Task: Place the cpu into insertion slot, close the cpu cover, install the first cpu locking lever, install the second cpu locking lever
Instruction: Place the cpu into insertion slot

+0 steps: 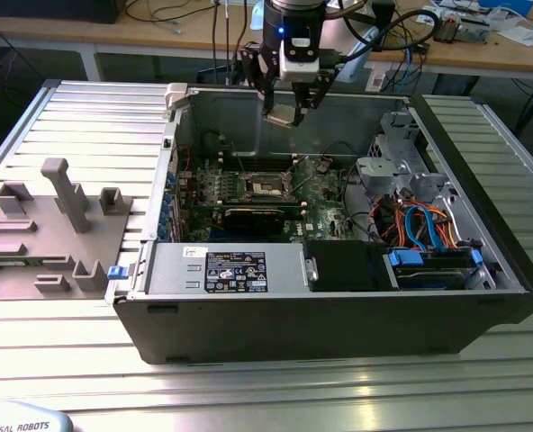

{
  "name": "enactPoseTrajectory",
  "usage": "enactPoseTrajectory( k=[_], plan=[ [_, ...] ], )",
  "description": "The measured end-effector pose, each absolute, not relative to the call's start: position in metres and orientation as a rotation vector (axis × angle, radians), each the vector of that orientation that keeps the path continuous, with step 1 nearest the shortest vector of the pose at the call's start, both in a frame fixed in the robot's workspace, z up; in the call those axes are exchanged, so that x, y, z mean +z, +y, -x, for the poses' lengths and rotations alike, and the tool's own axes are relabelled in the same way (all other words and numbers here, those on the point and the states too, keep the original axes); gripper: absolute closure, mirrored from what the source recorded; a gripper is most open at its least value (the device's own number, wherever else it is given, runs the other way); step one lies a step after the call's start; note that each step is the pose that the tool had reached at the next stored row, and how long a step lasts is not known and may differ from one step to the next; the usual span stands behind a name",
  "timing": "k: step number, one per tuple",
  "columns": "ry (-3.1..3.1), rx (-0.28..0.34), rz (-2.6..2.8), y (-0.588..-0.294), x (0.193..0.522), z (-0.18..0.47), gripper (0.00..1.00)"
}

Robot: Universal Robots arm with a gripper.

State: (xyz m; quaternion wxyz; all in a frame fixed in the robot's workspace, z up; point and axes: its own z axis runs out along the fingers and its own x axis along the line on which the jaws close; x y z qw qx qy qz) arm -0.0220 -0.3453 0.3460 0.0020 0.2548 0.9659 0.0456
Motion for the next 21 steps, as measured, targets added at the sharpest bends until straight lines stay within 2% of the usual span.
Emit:
enactPoseTrajectory(
  k=[21],
  plan=[
    [3.012,0.143,-0.861,-0.3453,0.3459,0.0220,0.46]
  ],
)
